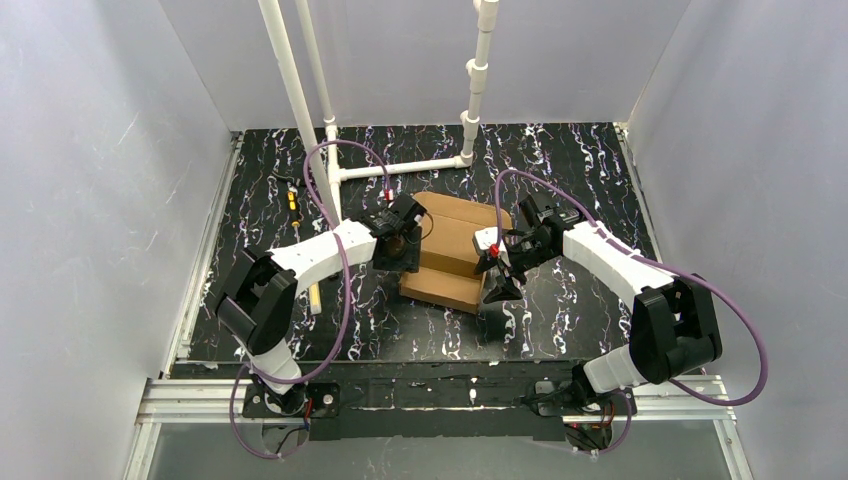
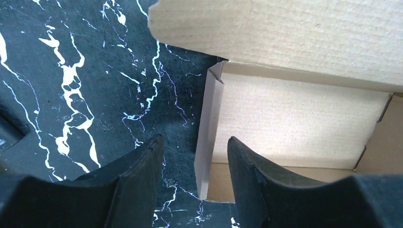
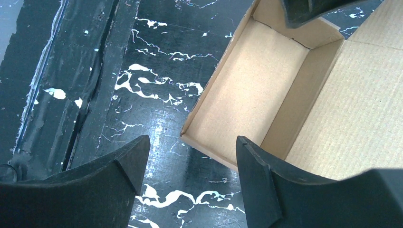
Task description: Fold the paper box
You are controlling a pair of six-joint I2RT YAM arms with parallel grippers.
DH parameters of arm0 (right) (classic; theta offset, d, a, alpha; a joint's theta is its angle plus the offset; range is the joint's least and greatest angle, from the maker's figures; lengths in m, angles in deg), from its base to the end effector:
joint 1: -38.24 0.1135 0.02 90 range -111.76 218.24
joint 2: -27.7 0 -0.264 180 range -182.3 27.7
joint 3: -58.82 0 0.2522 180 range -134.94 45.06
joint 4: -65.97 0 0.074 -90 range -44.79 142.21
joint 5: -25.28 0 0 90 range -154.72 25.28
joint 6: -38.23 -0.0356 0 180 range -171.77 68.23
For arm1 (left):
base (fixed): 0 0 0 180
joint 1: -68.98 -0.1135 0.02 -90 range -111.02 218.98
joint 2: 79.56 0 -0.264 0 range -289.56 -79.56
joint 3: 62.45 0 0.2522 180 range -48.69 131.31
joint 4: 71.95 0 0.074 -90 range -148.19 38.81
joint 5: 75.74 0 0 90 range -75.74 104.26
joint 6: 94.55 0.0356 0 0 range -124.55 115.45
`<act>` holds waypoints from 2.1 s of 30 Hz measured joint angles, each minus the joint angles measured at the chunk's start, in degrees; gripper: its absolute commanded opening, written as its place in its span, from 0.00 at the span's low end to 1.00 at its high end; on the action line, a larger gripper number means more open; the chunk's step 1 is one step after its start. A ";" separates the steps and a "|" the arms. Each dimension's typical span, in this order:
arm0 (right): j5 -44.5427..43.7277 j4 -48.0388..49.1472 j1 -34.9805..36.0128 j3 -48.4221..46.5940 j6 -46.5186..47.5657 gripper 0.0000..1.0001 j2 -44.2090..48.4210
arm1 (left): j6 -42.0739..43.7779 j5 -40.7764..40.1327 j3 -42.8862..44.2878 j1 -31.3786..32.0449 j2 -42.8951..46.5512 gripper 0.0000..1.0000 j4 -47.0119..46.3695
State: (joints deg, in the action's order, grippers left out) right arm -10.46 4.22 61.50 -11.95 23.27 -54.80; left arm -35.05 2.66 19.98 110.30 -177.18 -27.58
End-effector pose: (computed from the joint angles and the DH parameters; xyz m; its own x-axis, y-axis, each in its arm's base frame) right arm 0.2269 0.1290 0.2331 0.2003 -0.5281 -0.8252 -0.9652 -0.2508 -0.0738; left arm 0.2703 -0.2281 0.2152 -0.8473 0.0830 -0.5245 0.1627 0.9808 -0.1078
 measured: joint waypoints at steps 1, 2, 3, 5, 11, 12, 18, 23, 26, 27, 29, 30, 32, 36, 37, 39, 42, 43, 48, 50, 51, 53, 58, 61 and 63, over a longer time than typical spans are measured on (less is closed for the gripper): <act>0.00 0.00 -0.02 0.00 0.00 0.75 0.00 | -0.35 0.68 -0.63 -0.50 0.44 0.49 -0.66; 0.00 0.00 -0.02 0.00 0.00 0.75 -0.02 | -0.72 1.36 -1.20 -0.98 0.57 0.48 -1.29; 0.00 0.00 -0.02 0.00 0.00 0.75 -0.02 | -0.98 1.79 -1.66 -1.29 0.57 0.47 -1.92; 0.00 0.00 -0.02 0.00 0.00 0.75 -0.04 | -1.53 2.47 -2.60 -1.62 0.44 0.43 -2.97; -0.02 0.02 -0.02 0.00 0.00 0.75 -0.07 | -2.23 3.34 -2.69 -1.75 -1.75 0.07 -5.46; -0.02 0.02 -0.02 0.00 0.00 0.75 -0.09 | -2.36 3.34 -2.67 -1.79 -2.36 0.00 -5.64; -0.02 0.02 -0.02 0.00 -0.02 0.76 -0.42 | -2.08 2.56 -2.75 -1.75 -3.76 0.00 -7.15; -0.11 0.11 -0.02 0.00 -0.09 0.75 -0.90 | -1.84 -4.59 -8.57 0.66 -0.79 0.17 -13.20; -0.46 0.57 -0.02 0.00 -0.96 0.74 -1.44 | -1.79 -7.67 -12.96 1.77 2.38 0.38 -14.97; -0.59 0.98 -0.02 0.00 -1.46 0.74 -1.51 | -1.95 -8.17 -14.03 1.99 3.13 0.42 -15.52; -0.98 2.16 -0.11 0.00 -2.91 0.74 -1.51 | -2.25 -8.98 -16.31 2.10 4.90 0.47 -16.90; -0.98 2.71 -0.26 0.00 -3.50 0.75 -1.51 | -2.40 -9.09 -17.22 2.10 5.77 0.49 -17.57; -0.96 3.85 -0.94 0.00 -5.29 0.76 -1.49 | -2.69 -9.14 -20.24 2.05 8.96 0.55 -19.85; -0.44 7.80 -3.56 0.11 -11.39 0.80 -1.22 | -3.19 -8.50 -25.97 2.03 18.23 0.66 -22.97; -0.39 9.97 -4.46 0.39 -14.12 0.80 -0.92 | -3.43 -8.22 -27.47 2.03 21.00 0.69 -24.22; -0.48 15.41 -6.27 1.40 -20.59 0.83 -0.13 | -3.80 -7.76 -29.64 1.90 24.96 0.75 -25.97; -0.92 25.29 -9.14 3.69 -32.61 0.88 0.57 | -4.98 -6.05 -34.18 1.09 31.21 0.76 -29.75; -1.27 28.74 -10.05 4.57 -36.81 0.90 0.61 | -5.60 -4.76 -35.69 0.33 32.83 0.76 -31.08; -6.03 45.44 -13.11 9.40 -60.46 0.95 0.33 | -8.59 1.99 -38.51 -5.31 35.08 0.73 -33.48; -9.11 49.88 -13.20 9.62 -67.93 0.95 -0.68 | -9.40 4.42 -38.51 -6.86 34.58 0.72 -34.60; -10.56 51.91 -13.31 9.55 -71.45 0.95 -1.64 | -9.62 5.33 -38.49 -7.17 34.12 0.70 -35.08; -12.33 55.23 -13.51 9.38 -77.61 0.95 -4.39 | -9.77 7.04 -38.49 -7.41 33.00 0.67 -35.78; -12.04 61.26 -13.94 8.13 -90.60 0.89 -14.47 | -10.12 11.69 -38.07 -7.48 28.04 0.58 -38.16; -11.41 63.43 -13.99 6.75 -96.02 0.83 -19.96 | -10.23 13.53 -37.73 -7.52 25.27 0.56 -39.26; -11.06 65.20 -13.94 6.45 -98.92 0.78 -21.94 | -10.23 14.36 -37.70 -7.52 23.80 0.56 -39.78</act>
State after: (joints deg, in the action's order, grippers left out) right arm -21.52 69.42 47.56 -5.51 -75.65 -76.74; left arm -45.28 17.02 -17.73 102.78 -153.38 -67.36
